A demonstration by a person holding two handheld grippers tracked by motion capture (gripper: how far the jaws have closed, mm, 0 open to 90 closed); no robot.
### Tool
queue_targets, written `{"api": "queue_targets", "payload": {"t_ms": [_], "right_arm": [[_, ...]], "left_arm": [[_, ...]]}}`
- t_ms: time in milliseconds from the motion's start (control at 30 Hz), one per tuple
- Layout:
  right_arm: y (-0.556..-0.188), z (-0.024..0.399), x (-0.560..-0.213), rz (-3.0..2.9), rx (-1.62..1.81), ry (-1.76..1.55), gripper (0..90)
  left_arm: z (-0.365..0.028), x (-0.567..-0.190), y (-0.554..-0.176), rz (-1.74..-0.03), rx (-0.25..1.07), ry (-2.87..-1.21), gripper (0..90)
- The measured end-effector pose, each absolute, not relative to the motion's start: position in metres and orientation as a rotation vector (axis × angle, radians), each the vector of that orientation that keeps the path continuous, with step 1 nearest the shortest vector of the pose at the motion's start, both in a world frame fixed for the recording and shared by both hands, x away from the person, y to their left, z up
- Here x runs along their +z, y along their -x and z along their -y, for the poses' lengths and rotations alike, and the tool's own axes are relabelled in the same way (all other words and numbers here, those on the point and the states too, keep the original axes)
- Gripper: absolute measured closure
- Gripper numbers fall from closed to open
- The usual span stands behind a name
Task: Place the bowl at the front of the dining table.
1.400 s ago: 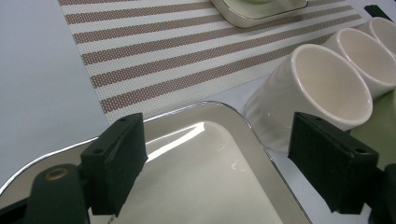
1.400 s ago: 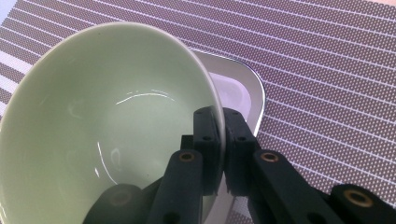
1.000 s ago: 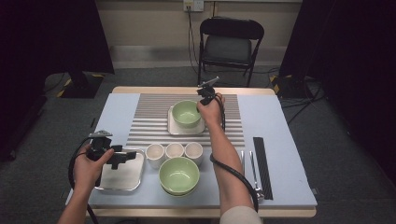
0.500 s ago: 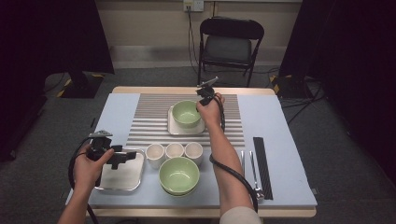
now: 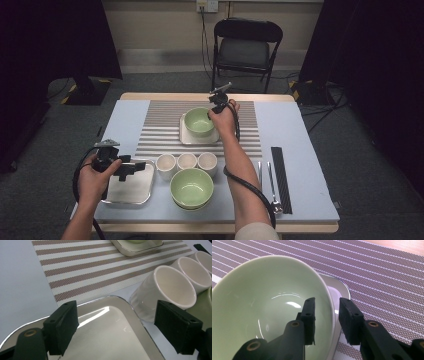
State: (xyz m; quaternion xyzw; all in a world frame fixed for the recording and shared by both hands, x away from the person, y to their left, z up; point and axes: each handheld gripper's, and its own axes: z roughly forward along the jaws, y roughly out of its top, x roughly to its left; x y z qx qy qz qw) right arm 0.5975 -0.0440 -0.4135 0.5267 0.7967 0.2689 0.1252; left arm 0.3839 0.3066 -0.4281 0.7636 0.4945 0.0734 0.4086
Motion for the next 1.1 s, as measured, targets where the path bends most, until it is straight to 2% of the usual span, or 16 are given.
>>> {"api": "queue_targets", "payload": {"t_ms": [133,333,567,1100], "right_arm": [[-0.597,0.045,-0.413,-2.324,0.778,-1.538,63.2],[-0.597,0.045,-0.411,-2.303,0.784,-1.519,50.3],[-0.596,0.046,-0.409,-2.29,0.806,-1.515,39.1],[-0.592,0.055,-0.406,-2.285,0.806,-1.513,26.6]], "left_arm": [[-0.307,-0.428,-0.384,-1.245,0.187,-1.931,18.8],[-0.306,-0.428,-0.384,-1.244,0.181,-1.934,18.8],[-0.306,-0.428,-0.384,-1.243,0.185,-1.933,18.8],[-0.304,-0.429,-0.384,-1.245,0.179,-1.935,18.8]]}}
